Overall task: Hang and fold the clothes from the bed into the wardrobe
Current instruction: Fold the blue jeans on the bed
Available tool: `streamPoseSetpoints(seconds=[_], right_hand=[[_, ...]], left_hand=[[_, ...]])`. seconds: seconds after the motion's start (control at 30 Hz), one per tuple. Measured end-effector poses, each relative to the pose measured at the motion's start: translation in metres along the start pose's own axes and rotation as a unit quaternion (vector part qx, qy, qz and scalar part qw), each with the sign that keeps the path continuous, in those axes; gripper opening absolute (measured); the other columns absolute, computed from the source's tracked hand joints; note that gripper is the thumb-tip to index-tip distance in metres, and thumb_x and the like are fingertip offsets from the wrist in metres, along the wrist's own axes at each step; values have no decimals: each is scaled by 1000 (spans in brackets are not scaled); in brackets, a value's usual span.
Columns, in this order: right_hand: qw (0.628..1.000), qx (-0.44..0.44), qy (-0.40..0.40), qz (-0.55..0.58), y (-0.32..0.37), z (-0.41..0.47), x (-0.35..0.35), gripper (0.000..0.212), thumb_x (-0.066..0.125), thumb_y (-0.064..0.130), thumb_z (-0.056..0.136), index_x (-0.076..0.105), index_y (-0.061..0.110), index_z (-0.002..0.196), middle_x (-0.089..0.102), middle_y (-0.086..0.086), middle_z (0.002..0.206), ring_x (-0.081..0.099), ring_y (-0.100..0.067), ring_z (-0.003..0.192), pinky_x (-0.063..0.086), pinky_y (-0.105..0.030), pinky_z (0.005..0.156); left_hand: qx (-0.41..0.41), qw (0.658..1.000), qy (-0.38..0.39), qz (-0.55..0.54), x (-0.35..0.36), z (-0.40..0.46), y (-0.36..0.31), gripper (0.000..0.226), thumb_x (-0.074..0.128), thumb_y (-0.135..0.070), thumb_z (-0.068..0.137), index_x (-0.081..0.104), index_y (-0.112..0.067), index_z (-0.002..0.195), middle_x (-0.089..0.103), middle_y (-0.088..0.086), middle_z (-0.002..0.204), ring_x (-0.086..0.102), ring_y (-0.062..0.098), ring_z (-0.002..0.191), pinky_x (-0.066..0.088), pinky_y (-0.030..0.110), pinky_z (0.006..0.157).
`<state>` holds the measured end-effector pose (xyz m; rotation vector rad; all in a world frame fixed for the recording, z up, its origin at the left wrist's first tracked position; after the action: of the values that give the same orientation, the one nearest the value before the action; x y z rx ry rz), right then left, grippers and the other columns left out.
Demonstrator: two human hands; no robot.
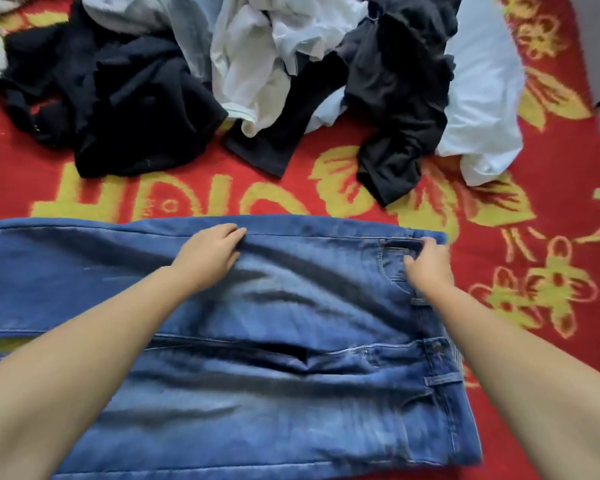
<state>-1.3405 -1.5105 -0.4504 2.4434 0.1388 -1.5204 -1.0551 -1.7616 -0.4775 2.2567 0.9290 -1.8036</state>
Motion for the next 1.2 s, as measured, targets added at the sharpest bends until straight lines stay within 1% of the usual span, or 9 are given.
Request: streamPoseSetpoints(seconds=[0.13,0.27,0.37,0.5,0.6,0.67,0.8,0.93,1.2], right_hand=[[976,150,-46,151,-32,11,9,57,62,29,91,37,6,136,37,-21,141,37,-38,130,35,-43,101],[959,187,-7,213,-57,40,5,54,62,31,91,42,-4,127,54,-21,124,53,-37,115,42,-39,90],[974,110,11,196,-63,64,-11,17,56,25,93,54,8,90,57,-9,89,51,-25,81,33,-28,65],[960,-16,-59,272,-48,84,-47,12,56,21,92,52,14,83,49,5,68,47,-17,66,35,-19,54],[969,-2,-28,247,-47,94,-40,8,55,18,92,54,12,97,61,-9,94,60,-31,93,45,-33,78],[986,-15,-32,162,-41,94,-37,35,56,19,91,47,8,123,49,-18,129,47,-35,119,39,-36,94],[946,-281,61,-151,8,78,-10,81,62,37,88,15,17,151,22,-6,155,15,-22,145,9,-55,114],[927,-270,39,-257,30,74,-17,35,57,24,89,48,14,121,51,-10,126,46,-29,119,29,-46,101],[864,-483,-71,-120,5,-32,-112,25,70,7,71,47,10,80,53,-8,70,53,-33,63,35,-34,55]], left_hand=[[-43,998,2,54,12,33,-23,52,61,-19,88,46,-5,136,50,16,130,49,35,115,45,46,87],[-52,993,-5,108,6,51,-40,12,58,-5,86,56,-3,98,57,16,98,50,35,95,37,43,70],[-48,989,35,132,4,61,-44,9,54,-5,88,53,-7,97,56,12,100,50,32,99,34,39,73],[-29,991,-55,114,-23,68,-44,12,65,3,78,54,1,84,53,23,84,54,40,80,38,46,63],[-88,986,-80,115,-26,76,-31,25,70,-5,78,59,1,99,54,23,97,54,41,91,39,49,72],[-157,984,-22,84,-13,81,-19,51,73,-18,80,51,-2,123,51,22,119,50,40,108,38,49,88],[-164,985,38,36,-2,89,-4,49,70,-23,83,48,-7,124,49,19,122,49,38,111,41,46,90],[-143,983,80,85,-14,76,5,18,62,-24,87,47,-15,93,63,16,103,59,37,94,40,38,68],[42,982,-182,8,-103,-57,-59,15,53,-11,74,39,-16,76,52,10,63,53,32,52,29,28,47]])
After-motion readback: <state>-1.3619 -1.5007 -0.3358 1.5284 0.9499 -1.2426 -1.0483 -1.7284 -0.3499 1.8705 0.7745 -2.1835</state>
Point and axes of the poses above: each hand's wrist, its own z-axis towards the middle knuckle, its own x-axis out of the palm, y = z × x, the point moved 6 cm from there along z, towards the middle knuckle
